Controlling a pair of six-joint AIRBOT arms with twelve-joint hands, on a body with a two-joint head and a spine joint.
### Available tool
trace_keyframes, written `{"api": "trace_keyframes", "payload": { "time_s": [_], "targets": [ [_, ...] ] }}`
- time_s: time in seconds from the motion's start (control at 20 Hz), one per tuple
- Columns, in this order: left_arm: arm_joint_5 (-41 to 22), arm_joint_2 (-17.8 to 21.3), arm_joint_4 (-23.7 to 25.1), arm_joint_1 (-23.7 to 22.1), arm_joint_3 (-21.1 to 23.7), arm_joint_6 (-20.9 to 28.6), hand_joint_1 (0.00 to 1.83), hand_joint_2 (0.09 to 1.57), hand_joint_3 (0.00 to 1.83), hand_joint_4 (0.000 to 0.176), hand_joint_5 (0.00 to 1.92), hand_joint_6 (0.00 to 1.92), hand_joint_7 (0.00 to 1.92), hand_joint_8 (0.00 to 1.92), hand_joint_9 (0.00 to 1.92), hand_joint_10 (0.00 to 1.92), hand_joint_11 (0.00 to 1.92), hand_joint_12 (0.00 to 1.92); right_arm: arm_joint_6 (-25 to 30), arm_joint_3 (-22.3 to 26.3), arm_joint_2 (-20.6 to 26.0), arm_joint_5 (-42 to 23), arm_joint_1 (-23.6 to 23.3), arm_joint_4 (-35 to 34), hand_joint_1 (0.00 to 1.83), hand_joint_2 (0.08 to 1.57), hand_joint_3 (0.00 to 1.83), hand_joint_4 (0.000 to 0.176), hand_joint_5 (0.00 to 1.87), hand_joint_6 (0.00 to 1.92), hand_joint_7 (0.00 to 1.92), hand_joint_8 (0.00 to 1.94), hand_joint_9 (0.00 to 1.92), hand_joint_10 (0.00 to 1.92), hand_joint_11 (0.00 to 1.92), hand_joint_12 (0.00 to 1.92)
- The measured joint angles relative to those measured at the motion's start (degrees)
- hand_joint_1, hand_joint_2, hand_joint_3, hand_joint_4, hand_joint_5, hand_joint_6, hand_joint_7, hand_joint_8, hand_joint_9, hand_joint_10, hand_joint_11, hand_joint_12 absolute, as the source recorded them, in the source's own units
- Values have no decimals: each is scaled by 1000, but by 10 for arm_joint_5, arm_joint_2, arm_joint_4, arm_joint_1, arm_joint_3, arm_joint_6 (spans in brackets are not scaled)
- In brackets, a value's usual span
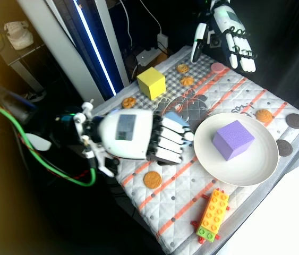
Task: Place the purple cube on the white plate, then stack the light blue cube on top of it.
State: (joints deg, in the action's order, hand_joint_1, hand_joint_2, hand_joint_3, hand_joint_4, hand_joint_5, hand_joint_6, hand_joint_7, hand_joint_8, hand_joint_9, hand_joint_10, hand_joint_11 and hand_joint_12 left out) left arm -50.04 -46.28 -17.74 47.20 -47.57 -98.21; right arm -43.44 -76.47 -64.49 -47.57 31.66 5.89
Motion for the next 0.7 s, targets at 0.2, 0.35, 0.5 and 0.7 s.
{"api": "trace_keyframes", "payload": {
  "time_s": [0.2, 0.35, 0.5, 0.7],
  "targets": [
    [5, -7, -3, 0, -6, 0, 870, 910, 0, 176, 53, 8, 0, 0, 0, 0, 0, 0, 0, -46, -42, 38, -66, -2, 1224, 1115, 0, 0, 922, 1004, 1055, 946, 1067, 551, 749, 1279],
    [12, -16, -2, 0, -10, 0, 851, 921, 4, 176, 55, 5, 0, 0, 0, 0, 0, 0, 0, -69, -63, 63, -92, -3, 1245, 1096, 0, 0, 917, 1016, 1150, 790, 1200, 493, 960, 1179],
    [16, -18, 2, 0, -13, 0, 859, 925, 4, 176, 52, 2, 0, 0, 0, 0, 0, 0, -1, -87, -82, 83, -107, -1, 1249, 1087, 0, 0, 931, 985, 1168, 769, 1267, 414, 1001, 1210],
    [23, -28, 2, -3, -19, 0, 844, 933, 5, 176, 62, 4, 0, 0, 0, 0, 0, 0, 0, -110, -116, 95, -129, 3, 1257, 1070, 0, 0, 981, 906, 1197, 735, 1308, 477, 987, 1317]
  ]
}}
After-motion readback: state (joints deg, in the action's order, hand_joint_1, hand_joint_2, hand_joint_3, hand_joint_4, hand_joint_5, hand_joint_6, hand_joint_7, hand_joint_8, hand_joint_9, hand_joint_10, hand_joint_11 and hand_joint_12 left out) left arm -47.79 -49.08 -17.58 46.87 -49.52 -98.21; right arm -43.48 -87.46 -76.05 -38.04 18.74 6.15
